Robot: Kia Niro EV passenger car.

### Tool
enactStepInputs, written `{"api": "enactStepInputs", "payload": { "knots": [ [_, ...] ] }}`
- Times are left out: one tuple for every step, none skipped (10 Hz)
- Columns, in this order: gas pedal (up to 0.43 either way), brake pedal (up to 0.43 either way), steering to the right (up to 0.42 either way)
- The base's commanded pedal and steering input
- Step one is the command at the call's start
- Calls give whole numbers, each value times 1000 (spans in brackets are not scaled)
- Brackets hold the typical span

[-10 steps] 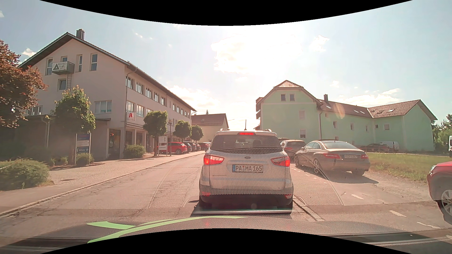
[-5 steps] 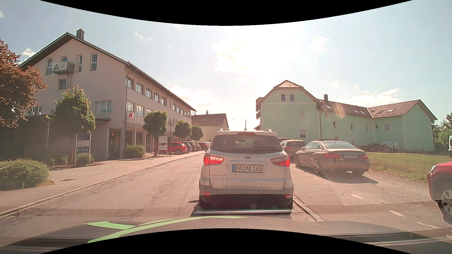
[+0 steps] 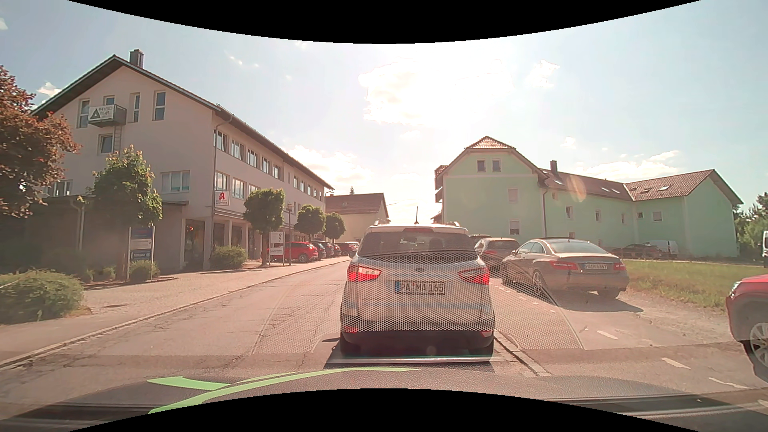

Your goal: Follow the waypoints while adhering to traffic rules and regulations

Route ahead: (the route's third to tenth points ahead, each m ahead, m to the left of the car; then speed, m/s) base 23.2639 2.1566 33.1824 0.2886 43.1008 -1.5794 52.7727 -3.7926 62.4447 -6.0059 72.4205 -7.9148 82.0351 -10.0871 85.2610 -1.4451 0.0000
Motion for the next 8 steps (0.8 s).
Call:
{"api": "enactStepInputs", "payload": {
  "knots": [
    [0,287,10],
    [0,287,10],
    [0,287,10],
    [0,287,10],
    [0,287,10],
    [0,280,10],
    [0,274,10],
    [0,293,10]
  ]
}}
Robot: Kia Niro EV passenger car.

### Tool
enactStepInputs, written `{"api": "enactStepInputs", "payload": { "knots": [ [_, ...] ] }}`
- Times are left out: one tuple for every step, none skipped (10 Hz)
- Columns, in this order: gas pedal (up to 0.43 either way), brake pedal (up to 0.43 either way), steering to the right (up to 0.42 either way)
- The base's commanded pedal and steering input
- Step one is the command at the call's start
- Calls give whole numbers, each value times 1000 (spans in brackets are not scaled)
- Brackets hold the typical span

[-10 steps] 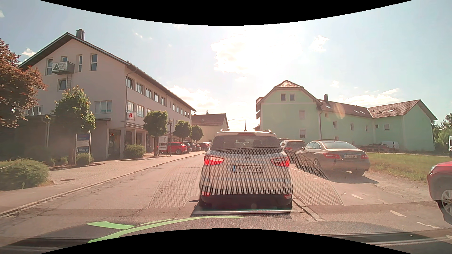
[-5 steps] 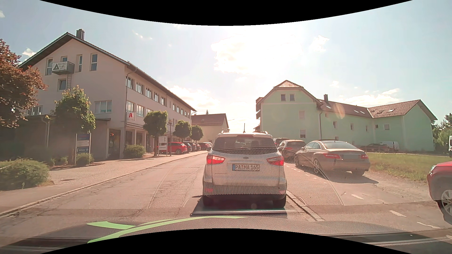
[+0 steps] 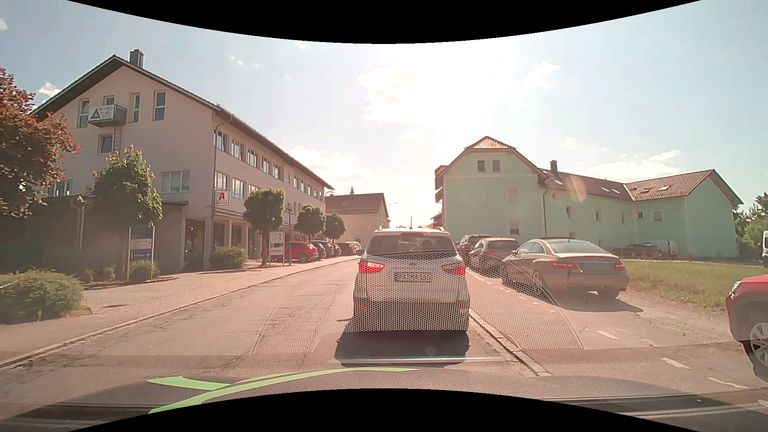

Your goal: Follow the waypoints while adhering to traffic rules and regulations

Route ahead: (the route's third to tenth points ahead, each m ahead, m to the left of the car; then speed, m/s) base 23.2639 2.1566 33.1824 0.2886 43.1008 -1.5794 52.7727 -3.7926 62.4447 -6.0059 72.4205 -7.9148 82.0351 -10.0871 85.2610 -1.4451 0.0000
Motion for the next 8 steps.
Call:
{"api": "enactStepInputs", "payload": {
  "knots": [
    [0,384,10],
    [0,409,9],
    [0,421,10],
    [0,421,10],
    [0,421,10],
    [0,427,10],
    [0,439,10],
    [0,439,10]
  ]
}}
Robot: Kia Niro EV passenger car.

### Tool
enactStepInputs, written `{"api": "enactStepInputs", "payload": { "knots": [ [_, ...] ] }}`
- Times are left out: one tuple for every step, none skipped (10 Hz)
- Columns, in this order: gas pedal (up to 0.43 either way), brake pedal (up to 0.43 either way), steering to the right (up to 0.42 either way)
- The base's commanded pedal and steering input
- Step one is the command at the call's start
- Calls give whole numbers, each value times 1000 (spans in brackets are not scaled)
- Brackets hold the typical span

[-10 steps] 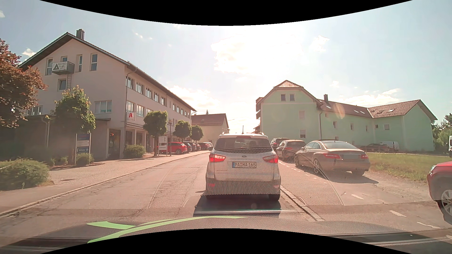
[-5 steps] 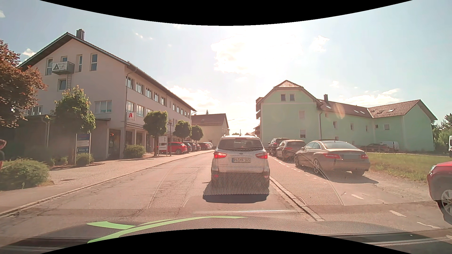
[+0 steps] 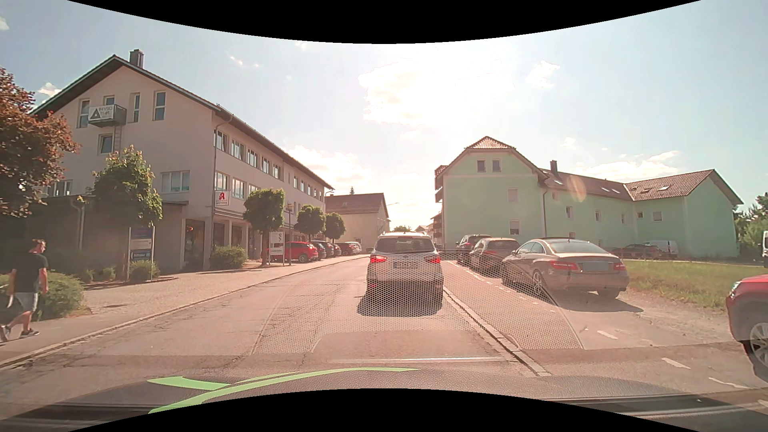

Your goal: Follow the waypoints while adhering to traffic rules and regulations

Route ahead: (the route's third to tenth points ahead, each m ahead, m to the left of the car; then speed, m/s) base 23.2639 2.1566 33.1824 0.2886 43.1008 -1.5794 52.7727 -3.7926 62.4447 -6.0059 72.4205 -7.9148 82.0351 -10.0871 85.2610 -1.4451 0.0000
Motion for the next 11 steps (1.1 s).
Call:
{"api": "enactStepInputs", "payload": {
  "knots": [
    [0,433,10],
    [0,378,9],
    [0,293,10],
    [0,0,10],
    [0,0,10],
    [0,0,10],
    [0,0,10],
    [47,0,10],
    [98,0,10],
    [98,0,9],
    [98,0,10]
  ]
}}
